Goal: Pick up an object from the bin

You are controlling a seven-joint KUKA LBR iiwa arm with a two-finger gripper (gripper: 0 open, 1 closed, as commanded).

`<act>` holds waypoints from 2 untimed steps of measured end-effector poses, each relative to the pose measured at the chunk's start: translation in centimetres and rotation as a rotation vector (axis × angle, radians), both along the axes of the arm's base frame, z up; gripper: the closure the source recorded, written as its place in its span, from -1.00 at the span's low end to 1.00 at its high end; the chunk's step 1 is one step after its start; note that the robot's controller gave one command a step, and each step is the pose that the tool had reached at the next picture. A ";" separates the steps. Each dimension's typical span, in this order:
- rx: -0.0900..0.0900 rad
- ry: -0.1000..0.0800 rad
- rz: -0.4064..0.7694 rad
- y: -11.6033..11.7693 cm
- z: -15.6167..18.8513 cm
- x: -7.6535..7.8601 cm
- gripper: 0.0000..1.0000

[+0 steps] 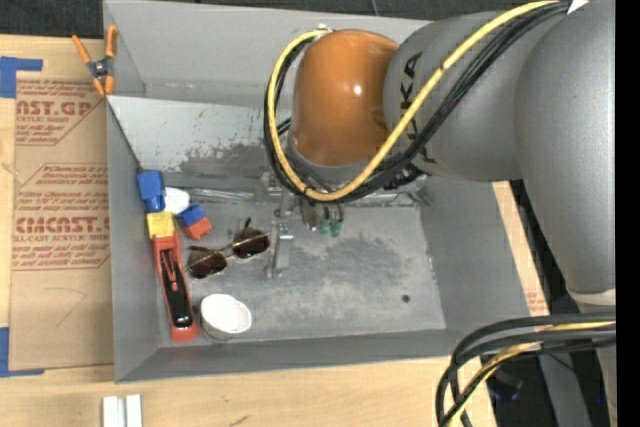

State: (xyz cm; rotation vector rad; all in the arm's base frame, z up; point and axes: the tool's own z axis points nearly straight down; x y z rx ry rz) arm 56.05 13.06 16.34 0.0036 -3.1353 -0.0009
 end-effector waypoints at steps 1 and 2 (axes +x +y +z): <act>0.001 -0.007 -0.002 0.0 0.4 0.2 -1.00; 0.001 -0.012 0.095 0.2 -1.1 0.6 -1.00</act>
Offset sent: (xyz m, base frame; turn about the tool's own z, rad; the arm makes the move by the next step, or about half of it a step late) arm 0.0102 0.0035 -0.0536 -0.2924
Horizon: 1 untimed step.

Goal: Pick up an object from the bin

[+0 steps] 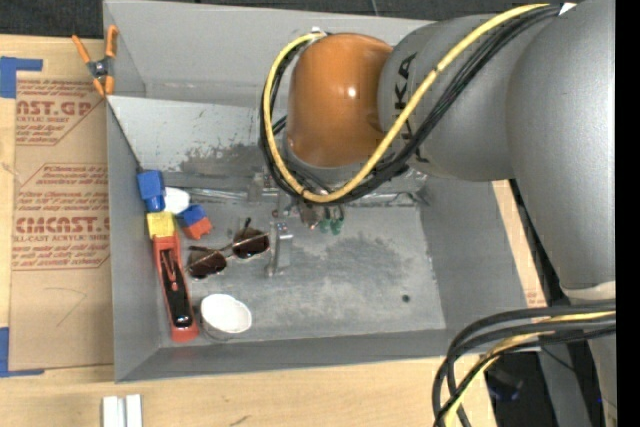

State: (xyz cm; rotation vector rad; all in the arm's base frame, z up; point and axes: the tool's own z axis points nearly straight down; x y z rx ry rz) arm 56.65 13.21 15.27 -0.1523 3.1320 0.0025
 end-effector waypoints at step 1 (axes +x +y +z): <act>-0.001 0.004 0.171 0.6 -2.7 -1.0 -1.00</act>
Offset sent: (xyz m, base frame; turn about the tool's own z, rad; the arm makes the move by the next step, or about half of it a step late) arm -0.0017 -0.0039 -0.0453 -0.1985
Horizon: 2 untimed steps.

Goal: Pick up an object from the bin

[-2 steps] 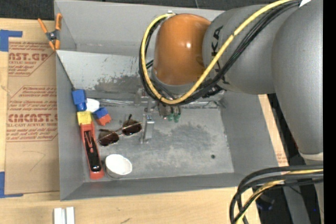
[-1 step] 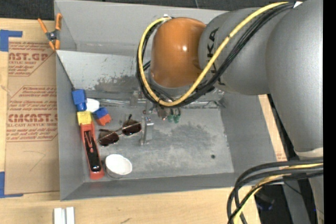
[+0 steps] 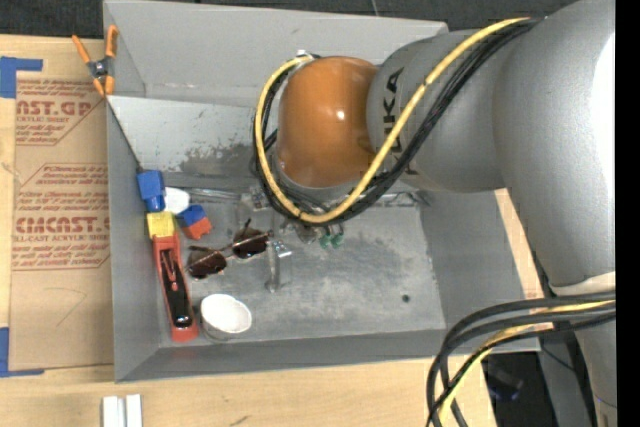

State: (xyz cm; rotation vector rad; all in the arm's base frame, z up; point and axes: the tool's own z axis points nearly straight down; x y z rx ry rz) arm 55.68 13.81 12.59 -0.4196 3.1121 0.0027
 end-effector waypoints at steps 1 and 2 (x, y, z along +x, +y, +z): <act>0.001 -0.004 0.017 -0.5 -1.3 0.4 -1.00; 0.002 -0.002 0.266 -1.4 -4.6 2.3 1.00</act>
Offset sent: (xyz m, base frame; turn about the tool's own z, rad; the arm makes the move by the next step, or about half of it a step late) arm 0.0226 -0.0149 -0.0457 -0.2666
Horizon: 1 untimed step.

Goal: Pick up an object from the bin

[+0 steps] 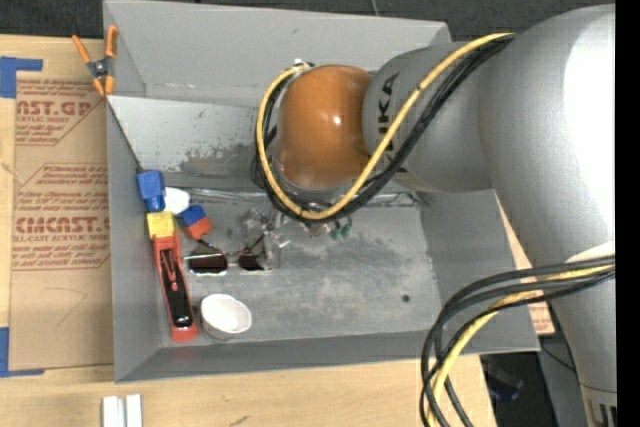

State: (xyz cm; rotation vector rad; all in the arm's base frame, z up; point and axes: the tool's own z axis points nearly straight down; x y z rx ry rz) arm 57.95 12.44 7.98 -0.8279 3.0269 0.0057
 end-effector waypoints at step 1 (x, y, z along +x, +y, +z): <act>0.000 0.000 0.000 0.0 0.0 0.0 1.00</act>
Offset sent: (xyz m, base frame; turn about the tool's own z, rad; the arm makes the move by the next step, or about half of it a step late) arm -0.0032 -0.0076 -0.0098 -0.0228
